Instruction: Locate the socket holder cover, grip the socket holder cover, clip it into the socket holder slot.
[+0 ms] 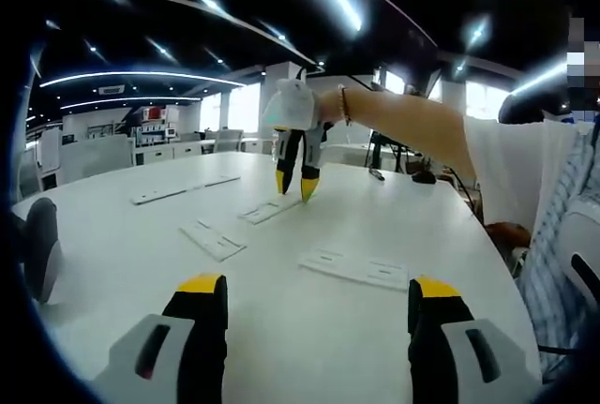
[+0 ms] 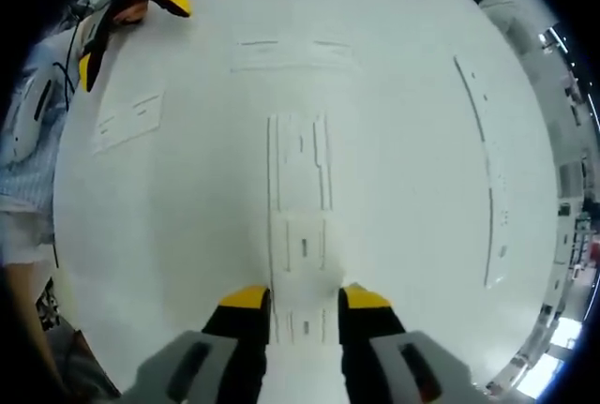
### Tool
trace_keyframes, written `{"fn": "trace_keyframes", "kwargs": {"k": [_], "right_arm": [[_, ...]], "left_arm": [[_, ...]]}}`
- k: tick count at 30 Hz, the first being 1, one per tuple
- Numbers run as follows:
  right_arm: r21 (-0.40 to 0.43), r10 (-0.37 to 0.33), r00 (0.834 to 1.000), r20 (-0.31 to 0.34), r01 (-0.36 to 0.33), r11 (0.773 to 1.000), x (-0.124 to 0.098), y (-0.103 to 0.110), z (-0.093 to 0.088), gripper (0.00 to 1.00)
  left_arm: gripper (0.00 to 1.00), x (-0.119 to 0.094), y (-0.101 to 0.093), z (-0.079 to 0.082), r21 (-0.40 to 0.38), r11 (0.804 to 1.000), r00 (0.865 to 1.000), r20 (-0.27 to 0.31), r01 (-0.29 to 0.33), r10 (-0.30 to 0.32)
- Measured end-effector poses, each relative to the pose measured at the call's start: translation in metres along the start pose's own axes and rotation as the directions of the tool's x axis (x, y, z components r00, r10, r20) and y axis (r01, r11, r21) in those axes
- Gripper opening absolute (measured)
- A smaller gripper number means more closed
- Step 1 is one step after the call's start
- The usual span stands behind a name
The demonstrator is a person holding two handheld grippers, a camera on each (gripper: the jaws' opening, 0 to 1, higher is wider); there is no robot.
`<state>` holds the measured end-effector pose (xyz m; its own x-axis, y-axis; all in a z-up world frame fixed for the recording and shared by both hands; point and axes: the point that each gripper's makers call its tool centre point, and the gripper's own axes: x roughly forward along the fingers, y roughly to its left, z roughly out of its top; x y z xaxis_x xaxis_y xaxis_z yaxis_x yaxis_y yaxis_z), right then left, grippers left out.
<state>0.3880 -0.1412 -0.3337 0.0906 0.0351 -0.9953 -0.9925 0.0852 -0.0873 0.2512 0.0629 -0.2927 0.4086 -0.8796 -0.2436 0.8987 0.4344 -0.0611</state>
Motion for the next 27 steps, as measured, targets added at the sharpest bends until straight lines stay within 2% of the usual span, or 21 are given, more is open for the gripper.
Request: {"fn": "trace_keyframes", "kwargs": {"k": [6, 10, 15, 17, 19, 21, 22, 23, 26, 27], "right_arm": [[0.027, -0.021, 1.000, -0.011, 0.021, 0.999, -0.001, 0.001, -0.008, 0.40], [0.041, -0.038, 0.999, -0.003, 0.038, 0.998, -0.004, 0.003, -0.014, 0.41], [0.092, -0.085, 0.992, 0.089, 0.077, 0.993, -0.012, 0.004, -0.011, 0.41], [0.151, -0.171, 0.974, 0.147, 0.148, 0.977, -0.019, -0.002, -0.012, 0.41], [0.208, -0.251, 0.949, 0.192, 0.211, 0.955, -0.024, -0.008, -0.015, 0.41], [0.248, -0.287, 0.928, 0.238, 0.228, 0.942, -0.026, -0.006, -0.016, 0.41], [0.295, -0.313, 0.908, 0.280, 0.229, 0.928, -0.028, -0.002, -0.016, 0.41], [0.303, -0.319, 0.904, 0.286, 0.231, 0.925, -0.029, -0.001, -0.016, 0.40], [0.447, -0.426, 0.841, 0.334, 0.257, 0.857, -0.034, -0.001, -0.017, 0.41], [0.484, -0.443, 0.828, 0.344, 0.248, 0.839, -0.033, 0.002, -0.017, 0.42]], "left_arm": [[0.79, 0.000, -0.001, -0.001, 0.003, 1.000, 1.000, -0.005, 0.001, -0.001], [0.79, 0.000, 0.002, -0.001, 0.000, 1.000, 1.000, -0.003, -0.008, 0.008], [0.79, -0.001, 0.003, 0.000, 0.002, 1.000, 1.000, -0.002, -0.014, 0.014], [0.79, -0.001, 0.004, 0.000, 0.001, 1.000, 1.000, 0.000, -0.018, 0.018], [0.79, -0.001, 0.005, 0.000, 0.002, 1.000, 1.000, 0.001, -0.021, 0.021], [0.79, -0.002, 0.004, 0.001, 0.007, 1.000, 1.000, 0.001, -0.023, 0.023], [0.79, -0.002, 0.003, 0.002, 0.007, 1.000, 1.000, 0.005, -0.020, 0.020], [0.79, -0.002, 0.003, 0.002, 0.007, 1.000, 1.000, 0.007, -0.018, 0.018], [0.79, -0.002, 0.002, 0.003, 0.007, 1.000, 1.000, 0.008, -0.014, 0.014], [0.79, -0.001, 0.002, 0.002, 0.006, 1.000, 1.000, 0.008, -0.014, 0.014]]}}
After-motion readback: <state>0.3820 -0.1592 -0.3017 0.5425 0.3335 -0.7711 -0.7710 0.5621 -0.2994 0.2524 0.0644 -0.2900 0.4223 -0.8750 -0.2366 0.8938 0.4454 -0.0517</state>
